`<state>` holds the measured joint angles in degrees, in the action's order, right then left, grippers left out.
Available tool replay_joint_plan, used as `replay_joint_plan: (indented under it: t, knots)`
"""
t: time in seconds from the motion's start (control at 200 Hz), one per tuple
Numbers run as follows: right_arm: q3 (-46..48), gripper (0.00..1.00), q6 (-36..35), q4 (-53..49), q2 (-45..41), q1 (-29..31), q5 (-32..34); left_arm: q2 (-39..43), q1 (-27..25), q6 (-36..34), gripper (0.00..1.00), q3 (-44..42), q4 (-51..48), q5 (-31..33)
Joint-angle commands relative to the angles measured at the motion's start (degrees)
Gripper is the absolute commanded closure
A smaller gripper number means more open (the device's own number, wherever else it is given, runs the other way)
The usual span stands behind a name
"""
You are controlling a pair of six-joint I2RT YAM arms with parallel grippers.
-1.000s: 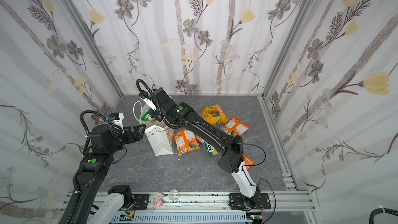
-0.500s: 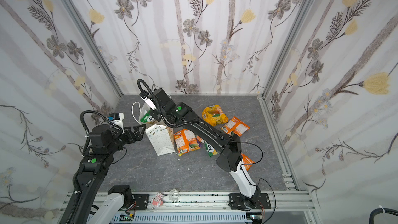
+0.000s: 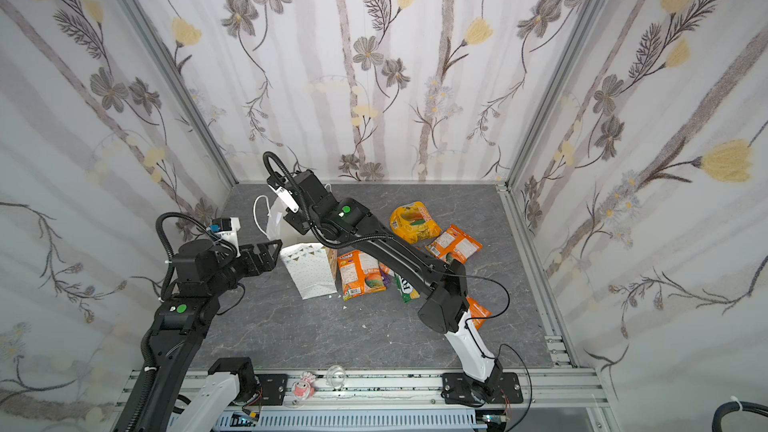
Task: Place the snacks into the paper bag
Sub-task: 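Withdraw the right gripper from the paper bag back toward the snack pile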
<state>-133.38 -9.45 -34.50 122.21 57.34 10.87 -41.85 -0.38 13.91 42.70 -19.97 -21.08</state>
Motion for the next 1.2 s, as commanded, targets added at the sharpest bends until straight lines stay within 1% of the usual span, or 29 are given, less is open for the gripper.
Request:
replay_joint_plan:
  t: [0.0, 0.17, 0.275, 0.505, 0.545, 0.569, 0.639, 0.704, 0.779, 0.864, 0.989, 1.094, 1.194]
  knots:
    - [-0.46, 0.78, 0.82, 1.85, -1.53, 0.48, -0.76, 0.01, 0.03, -0.29, 0.0, 0.02, 0.63, -0.18]
    - [-0.48, 0.78, 1.66, 2.38, -3.05, 1.8, -1.48, 0.01, 0.02, -0.29, 0.0, 0.01, 0.59, 0.23]
    - [-0.46, 0.76, 1.7, 2.07, -4.73, 3.26, -1.35, 0.1, 0.0, -0.2, 0.0, 0.02, 0.63, 0.64]
    - [0.92, 0.77, 5.08, 0.26, -10.4, 5.63, -1.44, 0.01, 0.03, -0.02, 0.0, 0.08, 0.47, 1.8]
    - [3.31, 0.76, 5.57, 1.76, -12.12, 6.0, -2.01, 0.01, 0.03, -0.03, 0.0, 0.1, 0.54, 1.92]
    - [5.37, 0.73, 5.5, 3.13, -13.45, 6.37, -1.9, -0.08, 0.03, 0.04, 0.0, 0.11, 0.54, 2.08]
    - [11.03, 0.7, 4.3, 7.19, -16.97, 7.93, 0.91, -0.12, 0.03, 0.06, 0.0, 0.06, 0.48, 2.34]
    - [14.43, 0.71, 4.4, 8.86, -19.43, 8.64, 1.43, -0.25, 0.03, 0.06, 0.0, 0.19, 0.4, 2.55]
    - [18.23, 0.71, 5.55, 10.83, -22.51, 8.99, 0.52, -0.17, 0.03, 0.19, 0.0, 0.19, 0.37, 2.86]
    - [25.68, 0.69, 6.42, 15.69, -27.37, 9.19, 0.8, -0.08, 0.03, 0.15, 0.0, 0.15, 0.39, 3.31]
    - [33.82, 0.68, 7.53, 20.43, -33.17, 9.15, 3.66, 0.23, 0.03, 0.19, 0.0, 0.19, 0.33, 3.62]
    - [39.22, 0.69, 10.02, 22.38, -37.4, 9.19, 4.17, 0.53, 0.03, 0.25, 0.0, 0.13, 0.45, 3.94]
    - [47.0, 0.68, 12.56, 25.75, -43.26, 9.19, 4.66, 0.54, 0.03, 0.24, 0.0, 0.25, 0.54, 4.03]
